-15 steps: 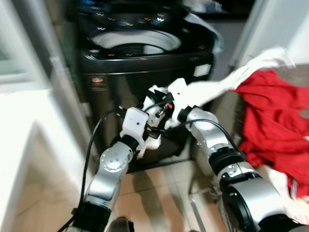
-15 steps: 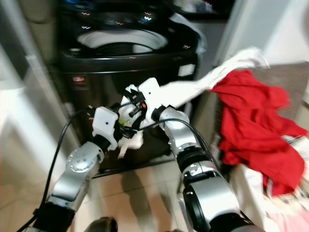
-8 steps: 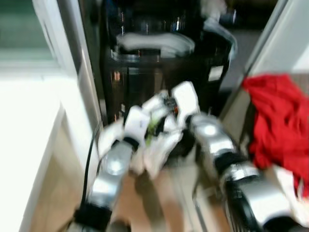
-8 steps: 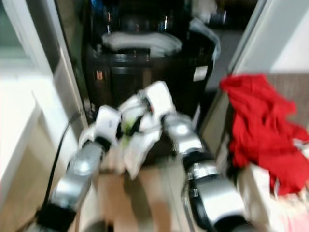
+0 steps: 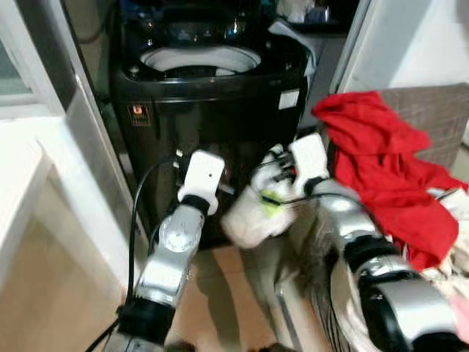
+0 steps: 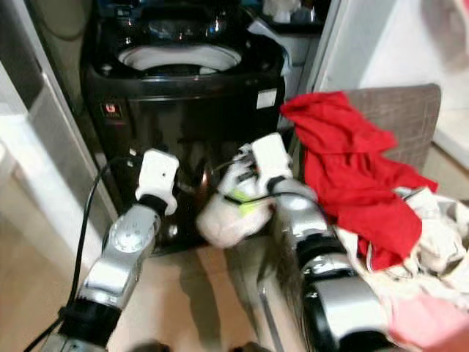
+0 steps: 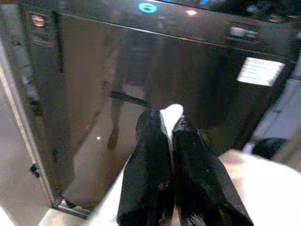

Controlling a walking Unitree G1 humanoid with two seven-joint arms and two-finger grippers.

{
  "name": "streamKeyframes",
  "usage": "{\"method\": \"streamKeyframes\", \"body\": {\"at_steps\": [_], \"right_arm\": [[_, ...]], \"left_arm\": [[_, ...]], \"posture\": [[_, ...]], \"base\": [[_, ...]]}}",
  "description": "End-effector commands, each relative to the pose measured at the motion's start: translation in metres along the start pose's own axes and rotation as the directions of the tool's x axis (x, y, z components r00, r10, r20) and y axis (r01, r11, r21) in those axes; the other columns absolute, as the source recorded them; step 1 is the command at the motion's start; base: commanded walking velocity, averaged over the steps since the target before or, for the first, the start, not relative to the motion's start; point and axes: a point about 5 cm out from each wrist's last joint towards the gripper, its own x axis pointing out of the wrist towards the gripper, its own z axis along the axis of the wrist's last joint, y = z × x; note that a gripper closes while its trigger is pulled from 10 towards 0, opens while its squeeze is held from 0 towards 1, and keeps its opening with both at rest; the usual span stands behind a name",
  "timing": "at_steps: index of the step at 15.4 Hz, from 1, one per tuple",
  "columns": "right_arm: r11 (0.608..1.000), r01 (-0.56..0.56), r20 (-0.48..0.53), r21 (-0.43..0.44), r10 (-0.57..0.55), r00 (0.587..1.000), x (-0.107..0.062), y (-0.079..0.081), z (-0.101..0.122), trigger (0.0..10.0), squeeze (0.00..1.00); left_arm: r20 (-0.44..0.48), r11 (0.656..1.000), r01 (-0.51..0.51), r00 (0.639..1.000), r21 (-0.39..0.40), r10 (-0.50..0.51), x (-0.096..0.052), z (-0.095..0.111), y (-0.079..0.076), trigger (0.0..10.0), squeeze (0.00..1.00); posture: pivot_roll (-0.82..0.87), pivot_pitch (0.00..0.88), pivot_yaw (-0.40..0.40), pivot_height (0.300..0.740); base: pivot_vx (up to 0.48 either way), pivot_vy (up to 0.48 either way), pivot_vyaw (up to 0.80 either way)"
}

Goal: Clothes washing

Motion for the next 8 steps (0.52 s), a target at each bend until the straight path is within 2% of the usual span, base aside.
{"method": "streamKeyframes", "body": {"at_steps": [1, 6, 7, 8], "right_arm": [[1.000, -0.022, 0.066, -0.016, 0.023, 0.998, 0.007, 0.005, 0.017, 0.0, 0.00], [0.998, -0.068, 0.071, -0.015, 0.069, 0.995, 0.011, 0.016, 0.020, 0.0, 0.00], [0.999, -0.048, 0.075, -0.010, 0.049, 0.996, 0.011, 0.015, 0.020, 0.0, 0.00], [1.000, 0.004, 0.052, -0.021, -0.003, 0.999, 0.011, 0.010, 0.018, 0.0, 0.00]], "left_arm": [[-0.014, 0.999, -0.040, 0.999, 0.009, 0.040, -0.001, -0.003, 0.006, 10.0, 0.00], [-0.026, 0.996, -0.085, 0.996, 0.034, 0.086, -0.002, -0.004, 0.008, 10.0, 0.00], [-0.029, 0.995, -0.090, 0.995, 0.041, 0.092, -0.002, -0.005, 0.009, 10.0, 0.00], [-0.033, 0.996, -0.073, 0.997, 0.054, 0.075, -0.003, -0.006, 0.009, 10.0, 0.00]], "posture": [[0.02, 0.000, -0.050, 0.732], [0.04, 0.000, -0.064, 0.732], [0.04, 0.002, -0.068, 0.732], [0.04, 0.002, -0.068, 0.740]], "base": [[0.000, 0.000, 0.76], [0.000, 0.000, 0.63], [0.000, 0.000, 0.56], [0.000, 0.000, 0.00]]}}
